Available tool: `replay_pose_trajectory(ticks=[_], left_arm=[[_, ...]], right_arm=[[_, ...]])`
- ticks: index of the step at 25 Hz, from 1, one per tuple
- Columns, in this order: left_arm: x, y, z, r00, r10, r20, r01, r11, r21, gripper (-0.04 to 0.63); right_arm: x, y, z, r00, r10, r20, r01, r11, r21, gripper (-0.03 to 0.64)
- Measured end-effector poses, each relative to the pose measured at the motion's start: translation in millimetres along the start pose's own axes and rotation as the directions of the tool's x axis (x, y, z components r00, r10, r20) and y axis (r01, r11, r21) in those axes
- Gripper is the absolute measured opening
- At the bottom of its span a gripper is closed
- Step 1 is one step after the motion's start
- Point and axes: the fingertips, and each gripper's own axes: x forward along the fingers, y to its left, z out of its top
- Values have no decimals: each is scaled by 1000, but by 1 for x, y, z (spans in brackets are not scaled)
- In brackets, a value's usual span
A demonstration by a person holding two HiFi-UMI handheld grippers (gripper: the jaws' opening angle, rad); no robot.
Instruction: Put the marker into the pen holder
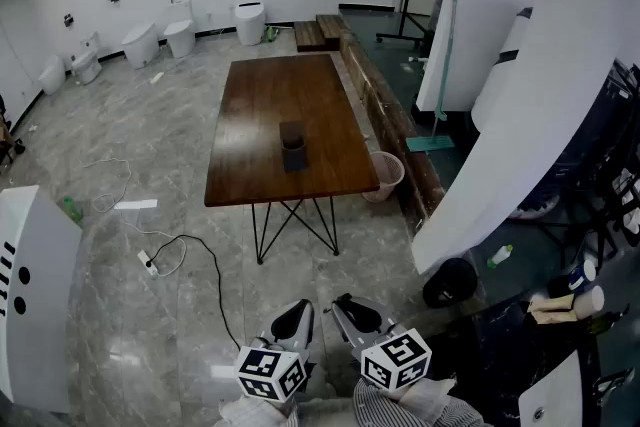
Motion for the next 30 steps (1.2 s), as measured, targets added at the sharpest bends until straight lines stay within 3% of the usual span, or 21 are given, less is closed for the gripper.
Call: replay_pose_trajectory(ticks=[6,11,23,30], left_arm=[[42,30,13,1000,-5,9,5,1000,-31,8],[91,65,32,1000,-20,12,20,1000,-11,8],[234,185,126,997,-64,-44,64,998,9,8],[292,236,155,995,-75,-64,75,997,-3,8]], right_arm=[[40,-22,16,1000,26,16,-25,999,-30,43],[89,-52,28,1000,23,13,-23,999,-29,43],[258,-141,113,999,-25,36,26,1000,-12,43],[341,-174,145,1000,-21,17,21,1000,3,43]])
